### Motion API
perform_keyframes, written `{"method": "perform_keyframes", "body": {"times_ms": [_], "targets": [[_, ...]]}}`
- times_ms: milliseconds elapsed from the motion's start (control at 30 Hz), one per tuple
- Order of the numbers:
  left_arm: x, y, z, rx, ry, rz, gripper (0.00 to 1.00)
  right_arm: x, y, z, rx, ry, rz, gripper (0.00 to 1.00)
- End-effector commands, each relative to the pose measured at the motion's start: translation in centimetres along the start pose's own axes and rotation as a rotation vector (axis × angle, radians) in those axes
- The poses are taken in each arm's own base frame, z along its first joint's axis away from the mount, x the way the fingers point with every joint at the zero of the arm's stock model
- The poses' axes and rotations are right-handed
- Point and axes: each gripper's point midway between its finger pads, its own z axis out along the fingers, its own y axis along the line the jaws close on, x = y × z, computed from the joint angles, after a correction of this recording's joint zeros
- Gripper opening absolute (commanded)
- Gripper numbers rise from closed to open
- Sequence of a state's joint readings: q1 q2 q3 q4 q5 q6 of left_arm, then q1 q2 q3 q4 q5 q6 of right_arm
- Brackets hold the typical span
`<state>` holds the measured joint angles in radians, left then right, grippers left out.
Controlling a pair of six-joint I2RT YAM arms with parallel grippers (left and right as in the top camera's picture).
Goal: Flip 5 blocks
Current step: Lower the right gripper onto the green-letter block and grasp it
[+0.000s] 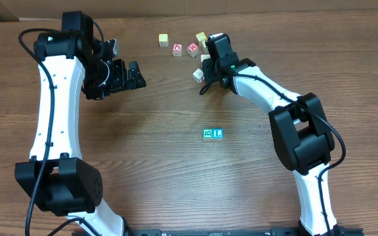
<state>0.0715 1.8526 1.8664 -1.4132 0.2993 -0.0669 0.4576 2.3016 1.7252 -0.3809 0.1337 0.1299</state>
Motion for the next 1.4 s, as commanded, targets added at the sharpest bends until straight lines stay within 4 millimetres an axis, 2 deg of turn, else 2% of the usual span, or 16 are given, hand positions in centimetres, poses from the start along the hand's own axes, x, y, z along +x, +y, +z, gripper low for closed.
{"method": "perform_keyframes", "body": {"times_ms": [0, 400, 500, 1100, 1233, 1367], "targets": [[-0.5, -0.2, 0.0, -0.002, -0.011, 0.021, 1.0, 0.1, -0.5, 0.4, 0.0, 0.002, 0.003, 0.43], [-0.5, -0.2, 0.0, -0.002, -0.011, 0.021, 1.0, 0.1, -1.4, 0.4, 0.01, 0.005, 0.011, 0.42], [-0.5, -0.2, 0.0, -0.002, -0.011, 0.021, 1.0, 0.3, -1.4, 0.6, 0.011, 0.013, 0.01, 0.39], [-0.5, -0.2, 0.0, -0.002, -0.011, 0.021, 1.0, 1.2, -1.5, 0.9, 0.015, 0.04, 0.004, 0.39], [-0.5, -0.2, 0.0, -0.002, -0.011, 0.021, 1.0, 1.3, -1.6, 0.9, 0.017, 0.047, 0.004, 0.34], [-0.5, -0.2, 0.0, -0.002, -0.011, 0.021, 1.0, 0.8, -1.5, 0.4, 0.016, 0.038, 0.004, 0.33]]}}
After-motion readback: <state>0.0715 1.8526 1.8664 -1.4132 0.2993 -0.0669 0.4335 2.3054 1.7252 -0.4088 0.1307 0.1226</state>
